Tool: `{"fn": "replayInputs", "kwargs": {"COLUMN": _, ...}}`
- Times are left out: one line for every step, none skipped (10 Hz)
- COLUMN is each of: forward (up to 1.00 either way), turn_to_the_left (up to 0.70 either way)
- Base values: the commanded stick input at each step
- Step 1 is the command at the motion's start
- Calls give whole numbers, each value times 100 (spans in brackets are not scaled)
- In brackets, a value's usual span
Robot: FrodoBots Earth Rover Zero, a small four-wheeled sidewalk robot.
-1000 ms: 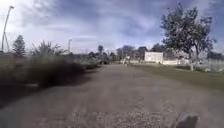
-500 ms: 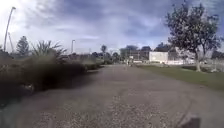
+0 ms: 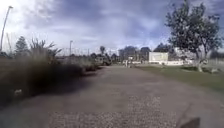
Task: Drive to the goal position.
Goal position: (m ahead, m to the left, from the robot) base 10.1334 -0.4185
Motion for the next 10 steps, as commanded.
{"fn": "replayInputs", "kwargs": {"forward": 70, "turn_to_the_left": 0}}
{"fn": "replayInputs", "kwargs": {"forward": 70, "turn_to_the_left": 0}}
{"fn": "replayInputs", "kwargs": {"forward": 70, "turn_to_the_left": 0}}
{"fn": "replayInputs", "kwargs": {"forward": 70, "turn_to_the_left": 0}}
{"fn": "replayInputs", "kwargs": {"forward": 70, "turn_to_the_left": 0}}
{"fn": "replayInputs", "kwargs": {"forward": 70, "turn_to_the_left": 0}}
{"fn": "replayInputs", "kwargs": {"forward": 70, "turn_to_the_left": 0}}
{"fn": "replayInputs", "kwargs": {"forward": 70, "turn_to_the_left": 0}}
{"fn": "replayInputs", "kwargs": {"forward": 70, "turn_to_the_left": 0}}
{"fn": "replayInputs", "kwargs": {"forward": 70, "turn_to_the_left": 0}}
